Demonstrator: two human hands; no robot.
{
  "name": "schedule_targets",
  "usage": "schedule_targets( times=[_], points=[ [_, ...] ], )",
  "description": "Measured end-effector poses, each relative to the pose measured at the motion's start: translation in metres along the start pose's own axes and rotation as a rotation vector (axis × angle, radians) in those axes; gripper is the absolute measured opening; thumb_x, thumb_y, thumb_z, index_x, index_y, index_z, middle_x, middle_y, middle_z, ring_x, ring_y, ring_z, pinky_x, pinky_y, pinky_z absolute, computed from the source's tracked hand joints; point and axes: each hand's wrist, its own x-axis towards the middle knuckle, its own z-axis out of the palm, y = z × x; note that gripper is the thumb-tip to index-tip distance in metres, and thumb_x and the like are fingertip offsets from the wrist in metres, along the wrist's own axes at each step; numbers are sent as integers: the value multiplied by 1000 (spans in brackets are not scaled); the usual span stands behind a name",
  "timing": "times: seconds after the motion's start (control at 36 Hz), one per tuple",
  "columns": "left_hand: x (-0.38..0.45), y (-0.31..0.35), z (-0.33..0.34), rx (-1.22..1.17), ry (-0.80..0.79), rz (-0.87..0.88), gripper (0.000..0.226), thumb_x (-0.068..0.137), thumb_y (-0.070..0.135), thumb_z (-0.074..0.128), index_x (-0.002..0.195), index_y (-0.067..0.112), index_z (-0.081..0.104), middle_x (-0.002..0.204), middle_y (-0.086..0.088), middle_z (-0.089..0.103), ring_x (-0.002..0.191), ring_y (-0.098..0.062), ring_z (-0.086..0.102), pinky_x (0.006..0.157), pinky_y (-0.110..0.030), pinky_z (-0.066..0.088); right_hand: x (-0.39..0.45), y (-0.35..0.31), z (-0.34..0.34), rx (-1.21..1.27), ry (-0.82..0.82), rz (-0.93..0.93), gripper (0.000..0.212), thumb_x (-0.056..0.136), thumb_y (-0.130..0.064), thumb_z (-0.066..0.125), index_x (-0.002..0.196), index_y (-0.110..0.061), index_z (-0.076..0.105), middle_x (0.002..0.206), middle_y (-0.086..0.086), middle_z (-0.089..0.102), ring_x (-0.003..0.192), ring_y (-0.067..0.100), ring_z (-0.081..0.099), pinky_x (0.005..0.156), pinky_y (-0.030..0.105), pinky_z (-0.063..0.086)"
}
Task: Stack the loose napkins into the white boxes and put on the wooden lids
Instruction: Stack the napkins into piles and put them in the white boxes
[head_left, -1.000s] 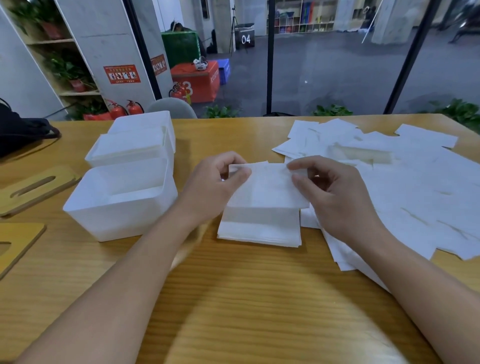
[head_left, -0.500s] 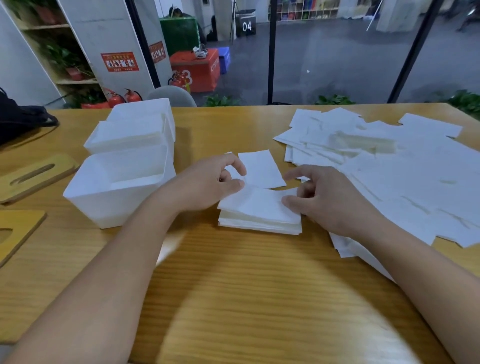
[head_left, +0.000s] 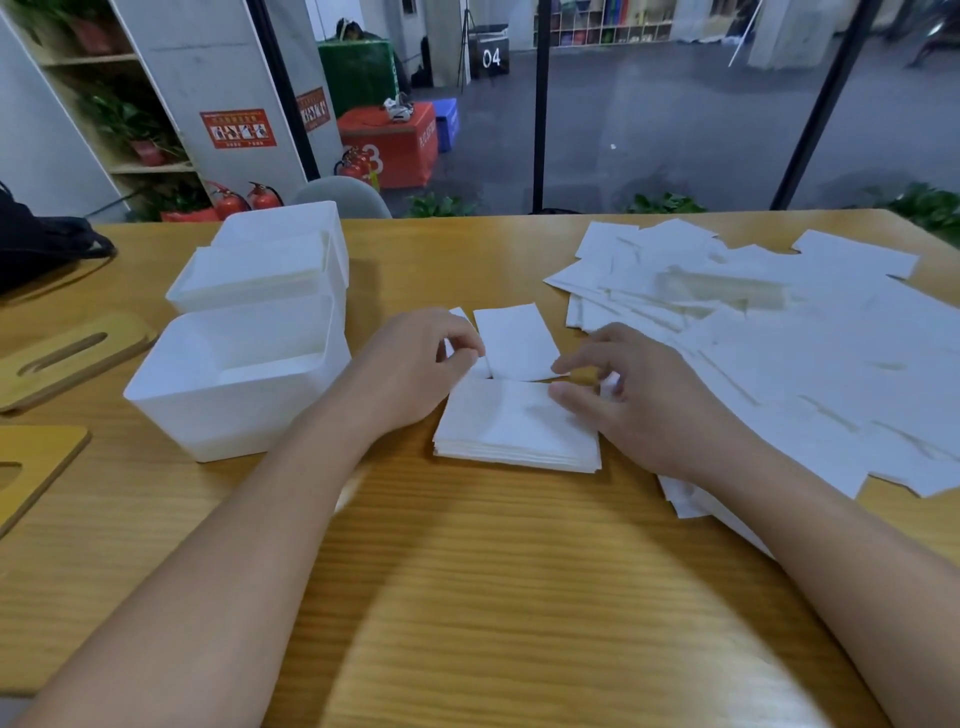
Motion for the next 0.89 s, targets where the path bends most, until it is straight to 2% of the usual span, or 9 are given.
schedule_targets(
  times=[0.06, 0.14, 0.19, 0.28, 0.36, 0.56, 0.69, 0.78, 0.89],
  points=[
    [0, 0, 5, 16, -22, 8, 18, 107, 27, 65, 102, 34, 80, 105, 21, 70, 96, -3, 64, 85, -29, 54, 2, -2, 3, -51, -54, -49, 39, 100, -61, 61, 130, -39, 73, 149, -20, 54, 138, 8, 43, 111, 29, 36],
    [0, -4, 11, 9, -58, 10, 21, 105, 26, 68, 92, 38, 79, 104, 23, 72, 96, -2, 65, 86, -39, 58, 3, -4, 8, -137, -129, -81, 55, 101, -74, 40, 134, -42, 70, 163, -18, 45, 151, 15, 29, 125, 49, 23],
    [1, -5, 13, 7, -61, 12, 22, 103, 25, 68, 89, 39, 77, 101, 23, 70, 95, -3, 65, 85, -42, 58, 5, -4, 10, -198, -196, -93, 58, 102, -78, 27, 120, -44, 71, 157, -18, 51, 149, 17, 34, 124, 53, 22],
    [1, -4, 13, 9, -63, 23, 21, 104, 25, 68, 89, 38, 75, 100, 22, 69, 95, -4, 65, 86, -41, 57, 9, -2, 15, -270, -235, -140, 56, 108, -70, 21, 94, -31, 59, 107, -11, 59, 112, 12, 53, 112, 52, 35],
    [2, -5, 13, 21, -69, 25, 20, 104, 25, 67, 92, 38, 75, 100, 22, 68, 95, -4, 65, 85, -39, 57, 9, 0, 15, -287, -244, -147, 63, 107, -70, 19, 113, -29, 66, 119, -10, 62, 122, 13, 50, 112, 37, 24],
    [2, -6, 15, -6, 32, 31, 18, 100, 26, 75, 112, 38, 69, 112, 21, 66, 102, -2, 62, 83, -27, 53, 7, -4, 8, -240, -217, -134, 62, 108, -65, 40, 152, -26, 58, 160, -9, 49, 150, 11, 38, 128, 40, 21],
    [3, -4, 13, -21, 80, 34, 61, 98, 25, 80, 148, 46, 53, 138, 21, 46, 118, 0, 54, 95, -31, 56, 5, -7, -4, 92, -18, -92, 42, 108, -52, 55, 142, -32, 69, 150, -24, 56, 137, -8, 48, 105, 5, 35],
    [4, -3, 16, -8, 162, 56, 57, 98, 22, 80, 146, 45, 61, 144, 16, 41, 131, -8, 46, 106, -32, 51, 3, -10, -8, 201, 46, -104, 31, 110, -46, 58, 134, -36, 74, 142, -29, 63, 134, -8, 54, 105, 24, 48],
    [7, -3, 14, 1, 314, 67, 17, 102, 25, 76, 114, 36, 79, 136, 12, 53, 128, -16, 46, 104, -31, 46, 1, -10, -8, 249, 74, -102, 23, 108, -39, 64, 126, -37, 77, 134, -30, 67, 129, -7, 59, 102, 39, 54]
  ],
)
